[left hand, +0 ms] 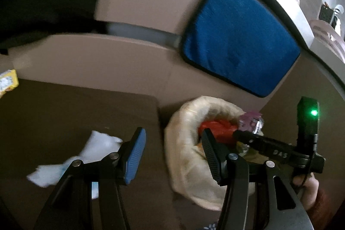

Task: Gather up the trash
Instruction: 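Carry the red bag and pink wrapper over the bin and open both tools, then grasp the yellow-white snack packet with the left tool while the right tool grasps the tissue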

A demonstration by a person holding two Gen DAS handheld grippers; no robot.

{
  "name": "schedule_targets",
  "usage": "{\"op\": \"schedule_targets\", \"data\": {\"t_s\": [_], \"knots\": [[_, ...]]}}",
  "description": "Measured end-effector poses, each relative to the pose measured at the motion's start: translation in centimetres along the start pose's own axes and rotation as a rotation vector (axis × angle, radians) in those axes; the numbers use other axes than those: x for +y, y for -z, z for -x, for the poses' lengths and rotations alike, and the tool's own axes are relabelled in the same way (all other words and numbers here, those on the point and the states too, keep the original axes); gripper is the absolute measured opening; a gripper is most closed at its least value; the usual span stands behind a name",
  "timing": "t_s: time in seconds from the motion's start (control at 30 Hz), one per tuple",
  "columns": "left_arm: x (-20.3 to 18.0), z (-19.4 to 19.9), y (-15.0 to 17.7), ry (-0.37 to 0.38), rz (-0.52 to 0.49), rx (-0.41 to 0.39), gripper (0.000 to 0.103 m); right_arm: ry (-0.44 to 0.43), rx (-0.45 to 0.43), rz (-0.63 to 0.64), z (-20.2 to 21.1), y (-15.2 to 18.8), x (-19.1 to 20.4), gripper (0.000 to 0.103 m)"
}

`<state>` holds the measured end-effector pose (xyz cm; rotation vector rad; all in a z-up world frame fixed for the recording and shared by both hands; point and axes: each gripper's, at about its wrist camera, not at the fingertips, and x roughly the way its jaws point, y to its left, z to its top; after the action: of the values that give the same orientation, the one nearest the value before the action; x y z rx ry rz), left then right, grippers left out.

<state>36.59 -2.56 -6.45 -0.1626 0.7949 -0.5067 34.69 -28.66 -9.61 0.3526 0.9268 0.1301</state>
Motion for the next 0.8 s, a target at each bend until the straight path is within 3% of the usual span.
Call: {"op": "schedule_targets", "data": {"t_s": [0.2,0.43,0.63,0.8], "knots": [[4.7,2.9,0.7,-0.083,-0.059,-0.028,0.055,0.063,-0.112,0.080,2.2,0.3,2.7,0.050],[9.9,1.7,2.4,-0.126,0.018,0.066,0.055,0.086,-0.120,0.087,2.6,1.3,3.7,0.050],[15.8,3.8,-0.1,-0.206,0.102,-0.034,0.055,0.088,-0.101,0.115,2.4,2.3,5.3,0.050],[23.8,5.6,-3.8,-0.352,0.137,-0.114,0.055,0.117,-0.085,0.120,1.4,2.9,6.4,0.050]]}}
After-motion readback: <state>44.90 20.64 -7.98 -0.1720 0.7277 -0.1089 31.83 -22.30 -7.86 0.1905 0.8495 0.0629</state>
